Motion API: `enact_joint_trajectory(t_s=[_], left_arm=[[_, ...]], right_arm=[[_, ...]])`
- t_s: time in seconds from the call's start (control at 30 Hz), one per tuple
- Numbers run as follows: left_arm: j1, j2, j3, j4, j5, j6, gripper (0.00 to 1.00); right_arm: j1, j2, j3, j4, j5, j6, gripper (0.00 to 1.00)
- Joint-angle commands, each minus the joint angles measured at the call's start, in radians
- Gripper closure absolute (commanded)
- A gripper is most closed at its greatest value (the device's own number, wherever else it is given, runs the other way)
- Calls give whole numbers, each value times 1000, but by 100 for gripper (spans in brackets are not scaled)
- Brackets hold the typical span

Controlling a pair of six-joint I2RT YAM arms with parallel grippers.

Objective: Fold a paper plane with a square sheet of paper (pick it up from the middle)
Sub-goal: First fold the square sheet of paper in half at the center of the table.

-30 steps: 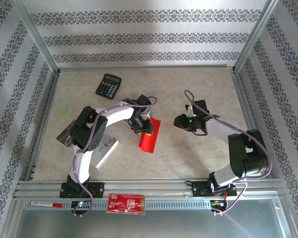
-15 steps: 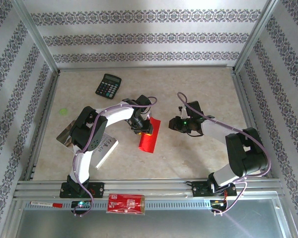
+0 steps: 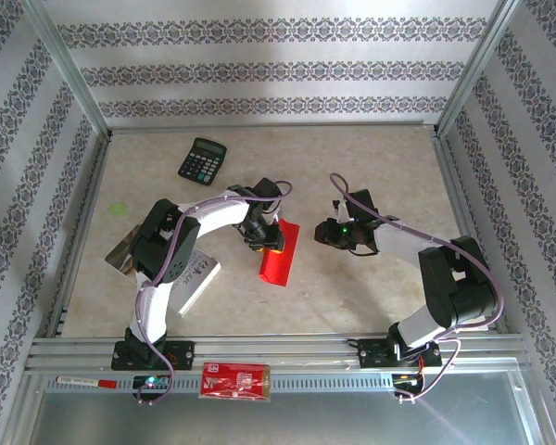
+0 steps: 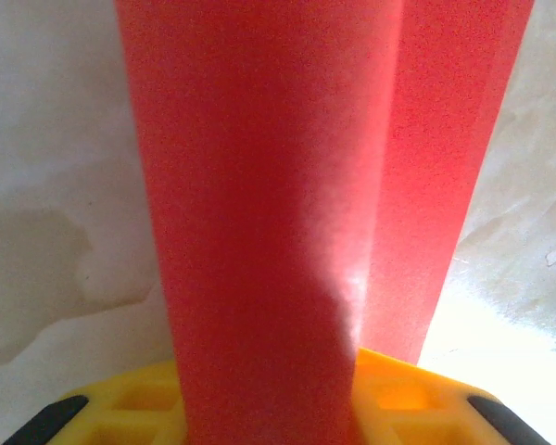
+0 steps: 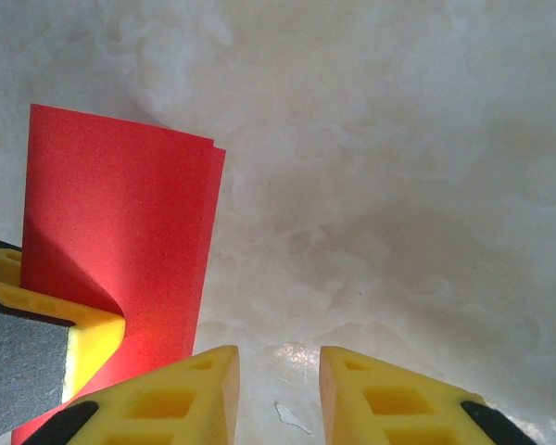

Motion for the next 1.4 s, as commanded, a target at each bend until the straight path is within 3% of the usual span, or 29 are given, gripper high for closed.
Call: enact_joint_trajectory(t_s=[0.0, 0.27, 1.37], left_arm=[[-22, 82, -61, 49, -72, -18, 67], [-21, 78, -58, 28, -73, 10, 62], [-37, 117, -25, -23, -99, 59, 62]], right_arm=[[4, 11, 19, 14, 4, 5, 71], [4, 14, 19, 12, 6, 3, 71], [5, 14, 21, 5, 7, 2, 71]])
